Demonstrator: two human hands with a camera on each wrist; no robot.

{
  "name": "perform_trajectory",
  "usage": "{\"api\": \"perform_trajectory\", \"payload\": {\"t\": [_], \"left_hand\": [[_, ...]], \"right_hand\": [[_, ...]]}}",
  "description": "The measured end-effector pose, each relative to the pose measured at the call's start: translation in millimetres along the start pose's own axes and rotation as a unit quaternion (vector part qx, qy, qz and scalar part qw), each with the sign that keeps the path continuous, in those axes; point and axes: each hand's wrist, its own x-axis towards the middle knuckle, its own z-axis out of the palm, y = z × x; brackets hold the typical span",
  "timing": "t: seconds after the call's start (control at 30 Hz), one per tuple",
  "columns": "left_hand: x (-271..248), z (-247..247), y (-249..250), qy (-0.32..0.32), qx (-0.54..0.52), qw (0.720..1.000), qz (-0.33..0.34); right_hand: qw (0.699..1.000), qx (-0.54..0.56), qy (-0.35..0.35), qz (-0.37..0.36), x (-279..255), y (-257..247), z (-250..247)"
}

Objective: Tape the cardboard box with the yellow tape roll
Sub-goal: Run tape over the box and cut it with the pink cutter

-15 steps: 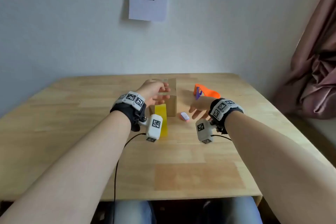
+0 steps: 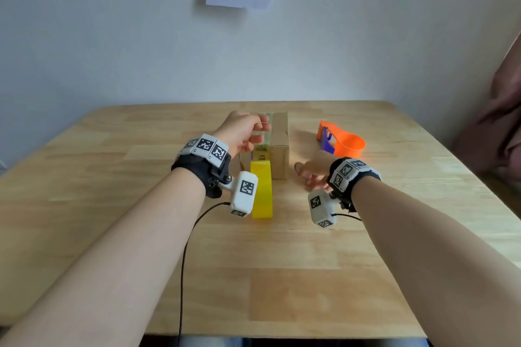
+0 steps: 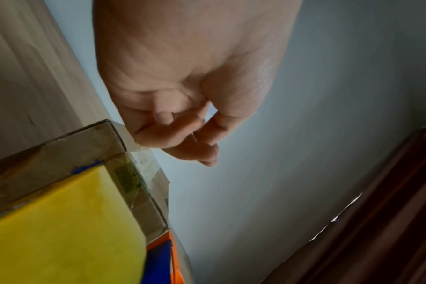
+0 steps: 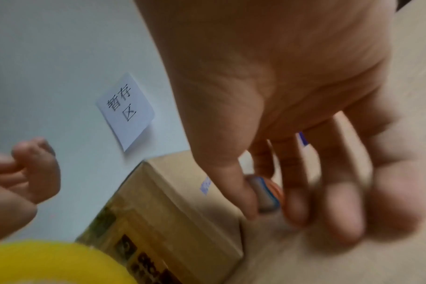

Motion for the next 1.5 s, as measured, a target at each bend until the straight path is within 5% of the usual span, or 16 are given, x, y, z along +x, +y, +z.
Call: {"api": "perform_trajectory", "payload": {"t": [0.13,0.23,0.37,0.63,0.8,1.0,1.17,1.33,1.5], "left_hand": [[5.4,3.5,7.6,-0.002,-0.013,1.0,0.005],[7.3,9.0,13.7,0.0,-0.024,1.0,0.01],[5.0,15.9,24.0,-0.009,-0.028,0.999,0.014],[6.2,12.3,27.9,-0.032,-0.003,0.998,0.046],[11.4,-1.8,17.4,-0.051,-0.095,0.991,0.078],[19.6,-15.2,11.6,0.026,-0.069,0.993,0.087],[20.2,-27.9,2.5,0.027,0.007,0.997,0.074],[14.1,-40.6,-19.1,0.027,0.042,0.995,-0.084],[0.7,-38.2,-45.9,-0.061,0.088,0.972,-0.209]], "right_hand": [[0.952,0.266,0.085,-0.125,-2.0,-10.5,-17.3],[0.913,0.314,0.162,-0.206,-14.4,-34.3,-32.2],[0.876,0.358,0.129,-0.296,-35.5,-60.4,-44.8],[0.894,0.26,0.065,-0.358,-51.2,-80.6,-40.3],[0.905,0.211,0.033,-0.369,-53.1,-84.9,-37.8],[0.904,0.229,-0.016,-0.361,-50.4,-90.7,-30.8],[0.942,0.011,0.005,-0.337,-38.8,-92.5,-27.4],[0.927,-0.013,0.109,-0.36,-32.8,-91.9,-19.8],[0.939,0.131,0.052,-0.315,-13.4,-82.5,-2.6]]}}
